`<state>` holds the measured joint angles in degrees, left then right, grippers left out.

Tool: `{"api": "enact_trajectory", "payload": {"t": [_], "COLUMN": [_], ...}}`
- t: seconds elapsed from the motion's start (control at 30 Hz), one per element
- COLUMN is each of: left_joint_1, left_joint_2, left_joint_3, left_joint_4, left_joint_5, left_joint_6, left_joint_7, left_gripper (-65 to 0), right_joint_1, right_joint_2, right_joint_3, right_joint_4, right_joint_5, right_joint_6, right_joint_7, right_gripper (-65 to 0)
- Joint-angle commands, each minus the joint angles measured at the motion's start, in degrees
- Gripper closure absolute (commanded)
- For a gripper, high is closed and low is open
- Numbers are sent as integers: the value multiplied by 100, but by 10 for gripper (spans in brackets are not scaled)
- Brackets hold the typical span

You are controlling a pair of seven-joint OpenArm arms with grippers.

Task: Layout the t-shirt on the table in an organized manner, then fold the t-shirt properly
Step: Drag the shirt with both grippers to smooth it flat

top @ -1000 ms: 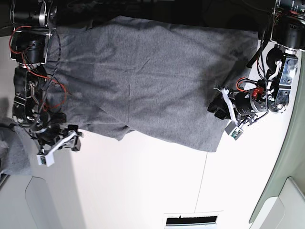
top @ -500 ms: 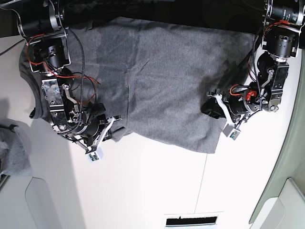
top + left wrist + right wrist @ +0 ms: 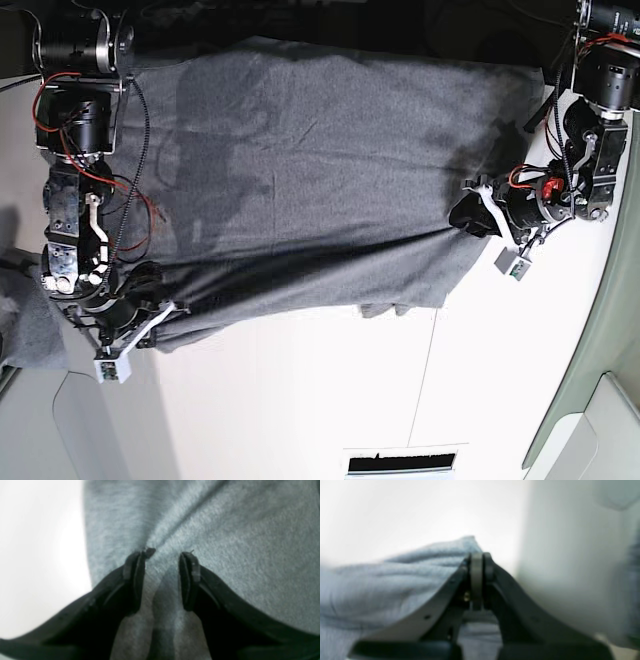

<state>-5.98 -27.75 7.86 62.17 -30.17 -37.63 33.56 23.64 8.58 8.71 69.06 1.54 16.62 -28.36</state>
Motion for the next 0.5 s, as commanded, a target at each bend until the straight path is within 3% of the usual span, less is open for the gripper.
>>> {"api": "enact_trajectory", "payload": {"t": [0.0,0.07,0.2,0.27,0.33,0.47], "left_joint_1": [116,223,264,262,264,262], "left_joint_2": [-101,-96,-48,-17,-13,-17], "left_joint_3": [7,7,7,7,7,7], "left_joint_4": [-33,-33,-33,-33,-33,-33], "left_joint_5": [319,317,295,297,297,295], "left_joint_6": [140,140,142,142,142,140], "left_joint_7": [424,415,393,398,420,466], "left_gripper": [-264,-264,-264,-264,-264,-264], "right_joint_1": [160,157,70,-155,-474,-1165], "right_joint_2": [31,28,22,11,-7,-15], "right_joint_3": [127,319,398,391,391,393], "right_joint_4": [225,400,446,450,450,448], "right_joint_5": [96,363,1036,1322,1499,1718], "right_joint_6": [-31,46,540,743,743,721], "right_joint_7": [48,-247,-931,-990,-986,-911], "right_gripper": [0,0,0,0,0,-234]}}
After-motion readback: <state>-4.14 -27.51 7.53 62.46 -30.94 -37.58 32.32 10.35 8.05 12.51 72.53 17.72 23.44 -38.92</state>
